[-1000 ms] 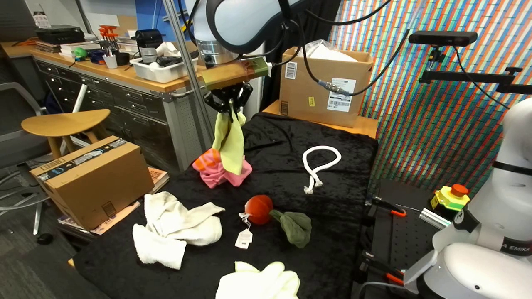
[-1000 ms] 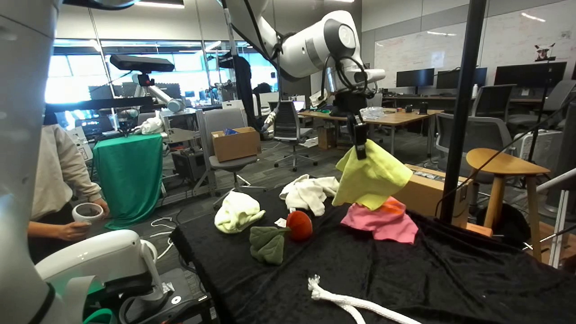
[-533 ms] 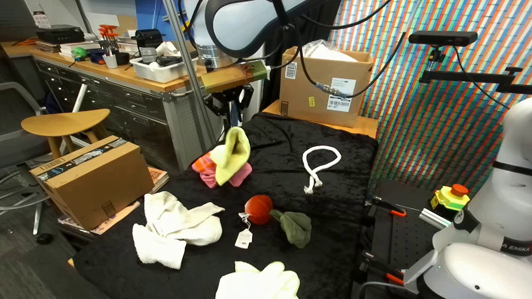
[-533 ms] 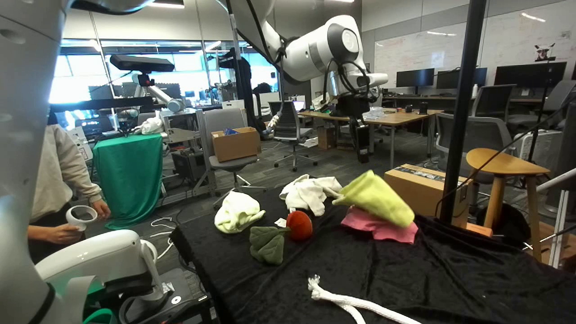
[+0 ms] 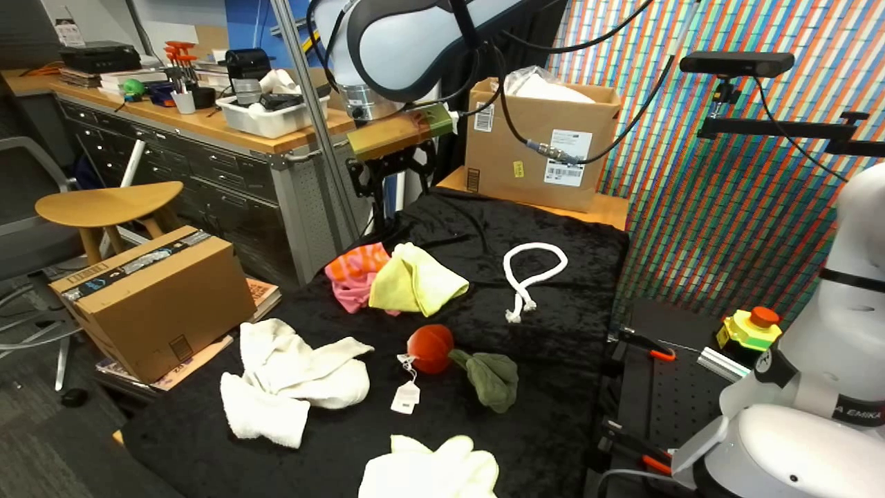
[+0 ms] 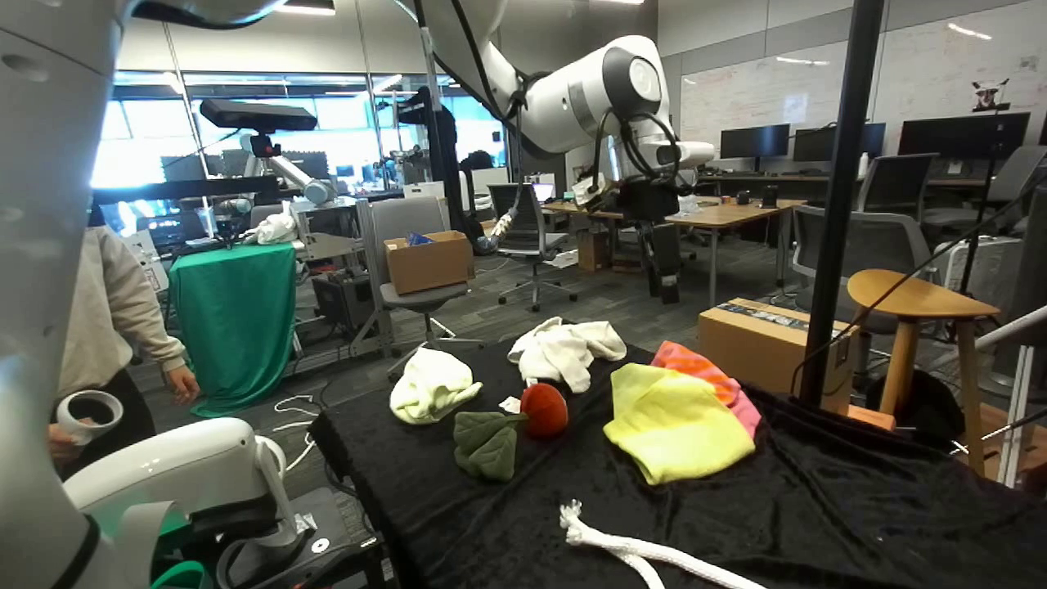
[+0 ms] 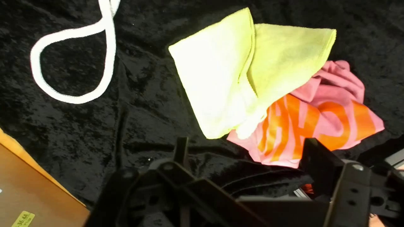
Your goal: Pile the things on the table onto the pink shirt
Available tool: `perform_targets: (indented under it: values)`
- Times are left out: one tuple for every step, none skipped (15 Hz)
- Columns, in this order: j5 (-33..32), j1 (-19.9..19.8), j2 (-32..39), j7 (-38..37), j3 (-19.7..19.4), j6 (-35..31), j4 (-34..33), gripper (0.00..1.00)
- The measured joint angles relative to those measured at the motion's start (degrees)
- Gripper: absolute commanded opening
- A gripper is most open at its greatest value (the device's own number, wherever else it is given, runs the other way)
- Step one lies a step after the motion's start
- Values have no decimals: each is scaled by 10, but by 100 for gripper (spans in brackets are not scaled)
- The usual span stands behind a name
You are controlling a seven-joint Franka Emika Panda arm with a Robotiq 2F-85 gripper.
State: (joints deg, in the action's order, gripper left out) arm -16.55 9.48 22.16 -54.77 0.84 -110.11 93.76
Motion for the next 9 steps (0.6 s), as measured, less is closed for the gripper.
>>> perform_targets:
  values:
    - [0,-2,-1,2,-4,6,5,100]
    - [0,-5,-3,3,-8,10,12,100]
    - [1,-9,-5,3,-13,14,23,100]
    - [3,-14,-8,3,-18,17,36,100]
    - [6,-21,-12,3,-23,19,51,100]
    - [11,-28,-16,4,-27,19,66,100]
    - [18,-35,-19,4,-31,19,81,100]
    - [26,-42,-22,5,-34,19,96,100]
    - [37,-49,-26,5,-37,19,110,100]
